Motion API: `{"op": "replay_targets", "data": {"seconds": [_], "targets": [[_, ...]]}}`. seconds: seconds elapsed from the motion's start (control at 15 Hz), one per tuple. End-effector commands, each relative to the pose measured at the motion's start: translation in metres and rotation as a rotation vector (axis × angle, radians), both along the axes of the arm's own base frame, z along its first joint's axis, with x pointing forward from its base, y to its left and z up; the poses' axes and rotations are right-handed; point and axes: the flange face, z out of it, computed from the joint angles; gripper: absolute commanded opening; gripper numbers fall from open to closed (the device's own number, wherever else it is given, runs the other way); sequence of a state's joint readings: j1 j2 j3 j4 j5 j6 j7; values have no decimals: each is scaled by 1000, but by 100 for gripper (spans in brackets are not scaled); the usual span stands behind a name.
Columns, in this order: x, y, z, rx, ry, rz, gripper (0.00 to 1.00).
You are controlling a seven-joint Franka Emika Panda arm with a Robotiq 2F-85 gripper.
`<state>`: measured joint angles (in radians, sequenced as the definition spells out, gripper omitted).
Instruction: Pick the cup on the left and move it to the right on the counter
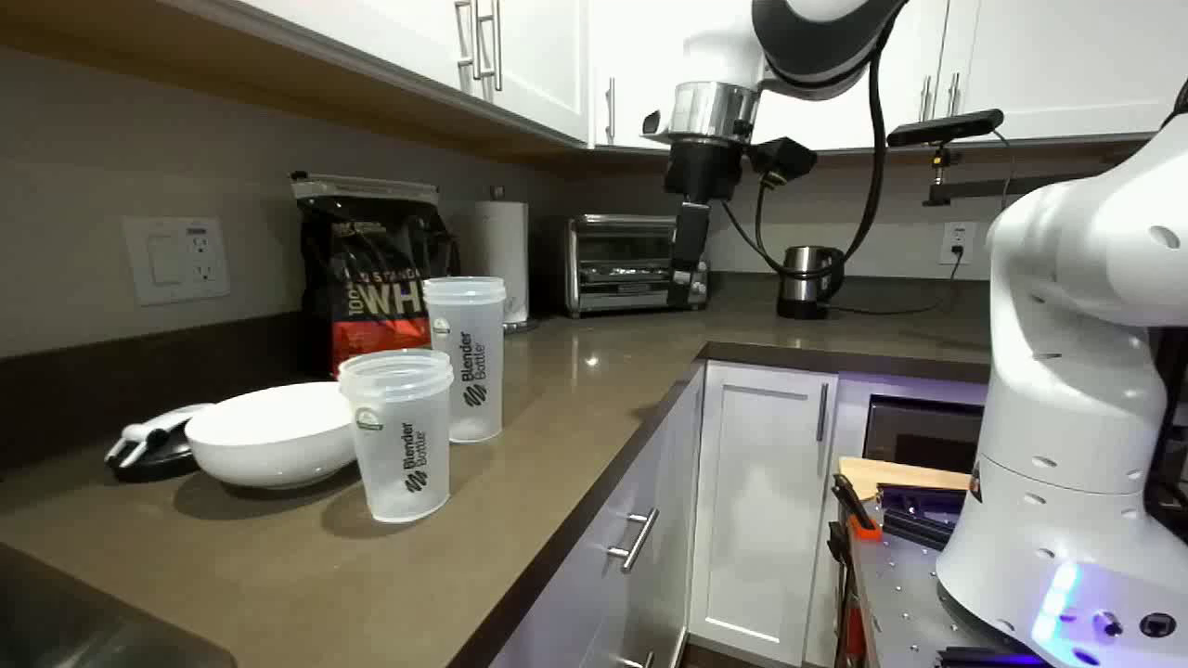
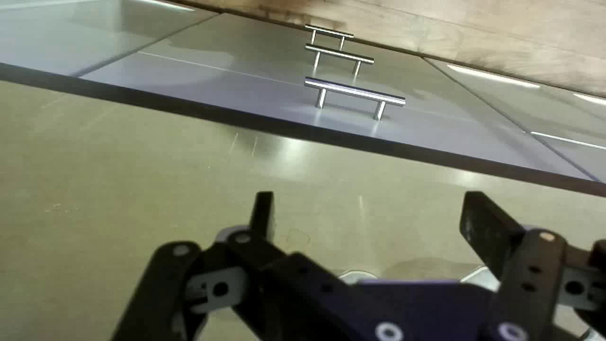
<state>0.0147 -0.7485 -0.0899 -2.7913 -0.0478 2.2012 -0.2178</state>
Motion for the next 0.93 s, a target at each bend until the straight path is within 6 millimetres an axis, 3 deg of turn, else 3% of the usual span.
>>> {"op": "replay_targets", "data": {"seconds": [0.0, 0.53, 0.87], "targets": [[0, 0, 1, 0, 1, 0, 100], [0, 0, 1, 0, 2, 0, 100], [25, 14, 1, -8, 14, 19, 100]]}}
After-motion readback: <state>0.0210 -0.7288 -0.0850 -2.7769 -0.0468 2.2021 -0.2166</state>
